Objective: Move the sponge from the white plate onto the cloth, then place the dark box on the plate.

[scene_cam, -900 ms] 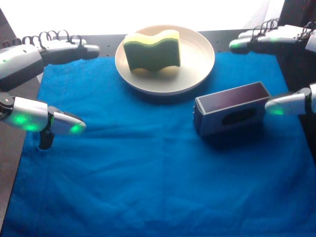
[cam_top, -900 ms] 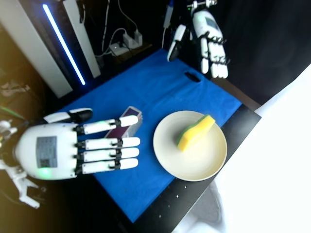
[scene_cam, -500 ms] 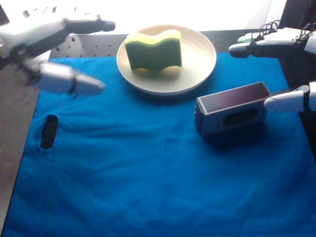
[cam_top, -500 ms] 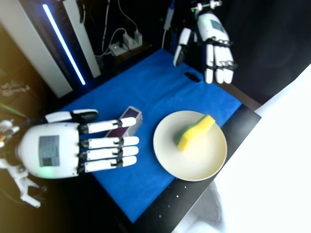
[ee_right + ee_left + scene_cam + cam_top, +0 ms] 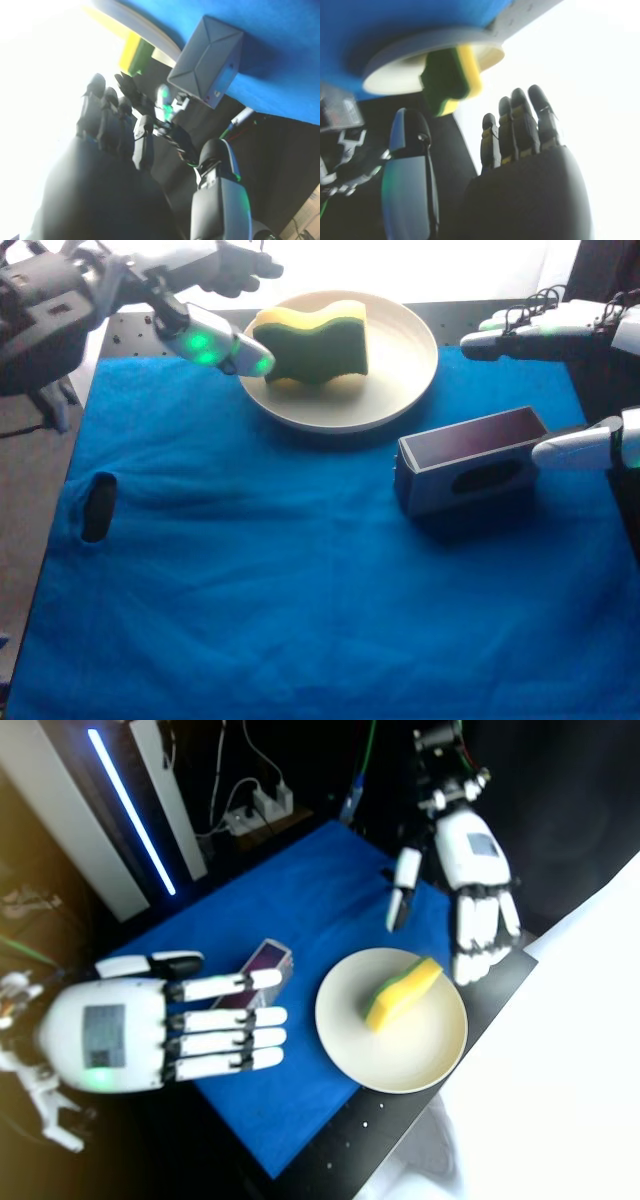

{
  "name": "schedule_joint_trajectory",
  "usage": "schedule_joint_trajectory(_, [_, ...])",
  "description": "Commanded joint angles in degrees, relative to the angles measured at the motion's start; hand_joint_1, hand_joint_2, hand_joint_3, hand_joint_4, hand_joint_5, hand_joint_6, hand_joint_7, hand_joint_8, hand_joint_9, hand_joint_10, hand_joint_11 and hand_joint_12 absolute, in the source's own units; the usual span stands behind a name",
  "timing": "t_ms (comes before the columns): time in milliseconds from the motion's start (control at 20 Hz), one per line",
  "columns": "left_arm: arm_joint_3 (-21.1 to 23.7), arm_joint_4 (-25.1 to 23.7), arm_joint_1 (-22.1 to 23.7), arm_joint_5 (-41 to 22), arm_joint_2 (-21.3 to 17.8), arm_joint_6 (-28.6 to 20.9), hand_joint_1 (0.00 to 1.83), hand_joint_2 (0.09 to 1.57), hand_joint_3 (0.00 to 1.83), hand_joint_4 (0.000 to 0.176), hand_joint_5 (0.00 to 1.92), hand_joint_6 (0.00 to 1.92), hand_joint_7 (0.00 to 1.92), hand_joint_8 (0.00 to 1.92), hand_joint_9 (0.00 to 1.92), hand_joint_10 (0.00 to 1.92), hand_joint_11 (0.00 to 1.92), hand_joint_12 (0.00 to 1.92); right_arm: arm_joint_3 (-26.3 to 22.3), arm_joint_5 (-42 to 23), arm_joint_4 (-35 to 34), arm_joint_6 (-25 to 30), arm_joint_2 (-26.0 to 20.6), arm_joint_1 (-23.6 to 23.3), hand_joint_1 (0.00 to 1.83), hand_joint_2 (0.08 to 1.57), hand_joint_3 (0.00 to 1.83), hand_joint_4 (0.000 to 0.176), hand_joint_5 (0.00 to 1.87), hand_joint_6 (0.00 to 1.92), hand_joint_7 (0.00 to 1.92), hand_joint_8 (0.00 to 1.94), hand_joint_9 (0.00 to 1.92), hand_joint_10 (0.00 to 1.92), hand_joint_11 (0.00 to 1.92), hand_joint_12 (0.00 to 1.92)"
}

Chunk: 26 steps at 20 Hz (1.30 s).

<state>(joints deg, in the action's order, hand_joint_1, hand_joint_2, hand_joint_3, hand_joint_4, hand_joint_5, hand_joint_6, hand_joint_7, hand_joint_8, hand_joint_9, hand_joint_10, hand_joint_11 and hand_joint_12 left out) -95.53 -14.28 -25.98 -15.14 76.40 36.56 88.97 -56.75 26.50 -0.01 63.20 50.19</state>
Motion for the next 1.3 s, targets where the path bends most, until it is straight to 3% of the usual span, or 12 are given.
schedule_joint_trajectory(0, [-1.14,0.66,1.0,-3.97,1.17,-0.54,0.82,0.98,0.0,0.05,0.36,0.0,0.51,0.0,0.57,0.01,0.08,1.09,0.4,-5.67,-2.94,0.31,-0.02,-0.87,0.59,1.07,0.0,0.173,0.26,0.0,0.22,0.0,0.15,0.0,0.07,0.23])
schedule_joint_trajectory(500, [-4.08,0.69,0.97,-4.45,4.64,-3.01,0.82,0.98,0.0,0.05,0.36,0.0,0.51,0.0,0.57,0.0,0.08,1.1,0.57,-4.85,-1.72,0.8,0.7,-0.86,0.59,1.07,0.0,0.173,0.26,0.0,0.22,0.0,0.15,0.0,0.07,0.24])
schedule_joint_trajectory(600, [-3.39,0.69,0.99,-5.9,4.36,-3.23,0.79,1.01,0.0,0.038,0.46,0.0,0.72,0.01,0.78,0.04,0.36,1.01,0.57,-4.82,-1.72,0.8,0.74,-0.86,0.54,1.07,0.0,0.163,0.27,0.01,0.23,0.0,0.18,0.01,0.11,0.26])
schedule_joint_trajectory(650, [-2.98,0.69,1.0,-6.59,4.13,-3.33,0.88,1.08,0.01,0.007,0.62,0.02,0.92,0.03,0.98,0.1,0.41,1.26,0.57,-4.78,-1.72,0.84,0.81,-0.86,0.54,1.07,0.0,0.131,0.28,0.0,0.23,0.0,0.18,0.0,0.12,0.21])
schedule_joint_trajectory(700, [-2.4,0.69,1.01,-7.31,3.75,-3.35,1.17,1.11,0.0,0.0,0.89,0.64,1.01,0.88,1.16,0.33,0.67,1.48,0.57,-4.74,-1.72,0.91,0.87,-0.86,0.58,1.09,0.01,0.083,0.3,0.01,0.27,0.01,0.19,0.0,0.09,0.18])
schedule_joint_trajectory(750, [-2.11,0.68,1.02,-7.59,3.54,-3.35,1.22,1.15,0.0,0.0,0.88,0.91,0.98,1.12,1.07,0.55,0.64,1.48,0.57,-4.73,-1.72,0.95,0.91,-0.86,0.58,1.09,0.01,0.08,0.31,0.01,0.28,0.01,0.19,0.0,0.08,0.18])
schedule_joint_trajectory(900, [-1.77,0.56,1.06,-7.89,3.26,-3.35,1.15,1.15,0.0,0.0,0.92,1.02,0.89,1.37,1.0,1.69,1.03,1.91,0.57,-4.57,-1.72,0.97,0.98,-0.85,0.49,1.1,0.01,0.09,0.3,0.0,0.25,0.0,0.18,0.0,0.1,0.18])
schedule_joint_trajectory(1000, [-1.08,0.56,1.0,-8.25,2.6,-3.35,1.24,1.14,0.0,0.0,0.93,0.86,0.98,1.2,0.97,1.22,0.89,1.68,0.56,-4.57,-1.73,1.25,0.98,-0.84,0.5,1.11,0.01,0.096,0.3,0.0,0.23,0.0,0.17,0.0,0.11,0.17])
schedule_joint_trajectory(1050, [-0.88,0.56,0.97,-8.38,2.39,-3.35,1.25,1.12,0.0,0.0,0.97,0.77,1.0,1.19,1.04,1.45,1.03,1.85,0.55,-4.57,-1.73,1.39,0.98,-0.83,0.5,1.12,0.01,0.084,0.3,0.0,0.23,0.0,0.17,0.0,0.12,0.17])
schedule_joint_trajectory(1150, [-0.17,0.57,0.91,-9.19,1.63,-3.37,1.22,1.13,0.0,0.0,0.89,0.99,1.0,1.08,1.06,0.57,0.8,1.14,0.53,-4.57,-1.74,1.79,1.01,-0.67,0.53,1.11,0.0,0.068,0.32,0.01,0.23,0.0,0.19,0.01,0.15,0.17])
schedule_joint_trajectory(1200, [0.79,0.57,0.81,-10.03,0.72,-3.38,1.34,1.12,0.01,0.0,0.89,0.99,0.97,1.06,0.92,1.1,0.68,1.09,0.48,-4.57,-1.74,2.0,1.01,-0.62,0.53,1.12,0.0,0.073,0.3,0.0,0.2,0.0,0.17,0.0,0.14,0.16])
schedule_joint_trajectory(1250, [2.17,0.54,0.64,-11.35,-0.56,-3.38,1.36,1.13,0.0,0.0,0.94,0.93,0.99,0.99,0.81,1.32,0.49,1.27,0.43,-4.57,-1.74,2.14,1.01,-0.61,0.58,1.13,0.0,0.078,0.3,0.0,0.2,0.0,0.16,0.0,0.12,0.15])
